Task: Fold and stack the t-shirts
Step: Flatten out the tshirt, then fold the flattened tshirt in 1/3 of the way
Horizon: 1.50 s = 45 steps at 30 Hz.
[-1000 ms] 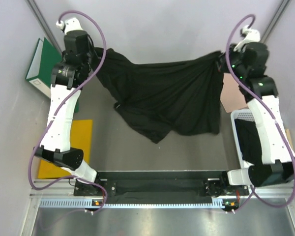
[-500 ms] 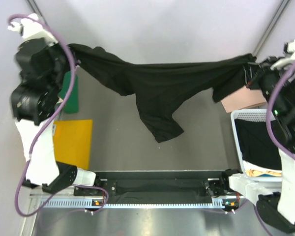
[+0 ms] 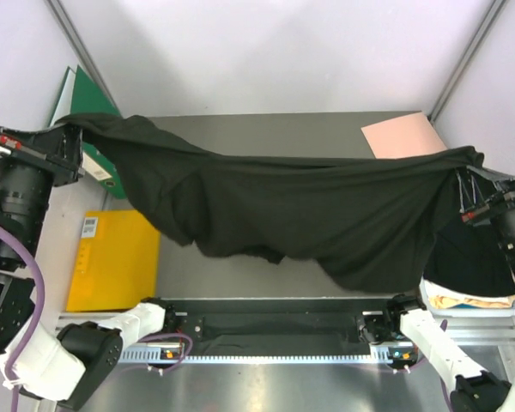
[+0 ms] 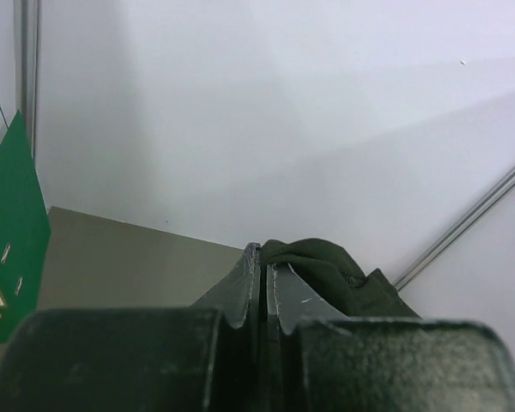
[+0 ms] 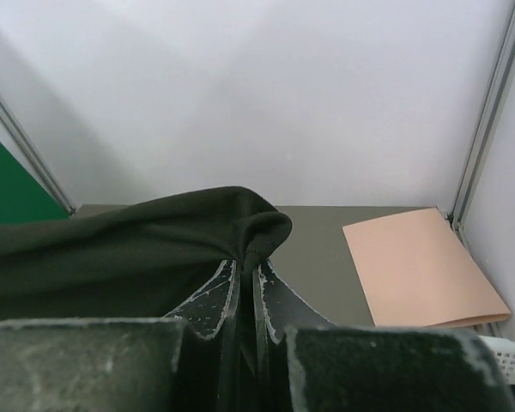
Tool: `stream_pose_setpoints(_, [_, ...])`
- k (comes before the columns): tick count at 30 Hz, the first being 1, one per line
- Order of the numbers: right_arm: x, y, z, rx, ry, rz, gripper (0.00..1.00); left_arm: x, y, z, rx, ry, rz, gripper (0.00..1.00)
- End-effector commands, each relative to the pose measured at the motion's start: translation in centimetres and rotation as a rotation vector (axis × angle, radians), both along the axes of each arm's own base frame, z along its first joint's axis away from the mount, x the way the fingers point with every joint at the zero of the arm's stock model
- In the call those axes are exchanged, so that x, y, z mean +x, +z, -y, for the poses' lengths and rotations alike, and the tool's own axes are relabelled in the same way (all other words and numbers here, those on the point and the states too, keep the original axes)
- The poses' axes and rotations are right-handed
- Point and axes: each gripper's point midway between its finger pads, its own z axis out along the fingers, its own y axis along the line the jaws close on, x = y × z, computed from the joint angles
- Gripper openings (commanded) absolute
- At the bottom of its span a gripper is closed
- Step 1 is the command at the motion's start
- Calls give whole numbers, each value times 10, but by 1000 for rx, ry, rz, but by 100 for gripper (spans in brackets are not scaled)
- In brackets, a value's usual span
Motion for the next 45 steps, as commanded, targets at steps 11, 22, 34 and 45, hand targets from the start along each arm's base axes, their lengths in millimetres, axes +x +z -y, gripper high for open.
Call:
stream_pose_setpoints(11, [102, -80, -7, -12, -74, -141, 0, 168, -44, 28, 175, 44, -179, 0])
stream_pose_setpoints(22, [312, -294, -39, -185, -63, -609, 0, 364, -311, 65, 345, -22, -763, 0])
stream_pose_setpoints(34, [475, -365, -30, -49, -101, -774, 0, 442, -382, 35, 206, 48, -828, 0])
stream_pose_setpoints(45, [451, -373, -16, -37, -120, -805, 0, 406, -357, 28, 126, 21, -846, 0])
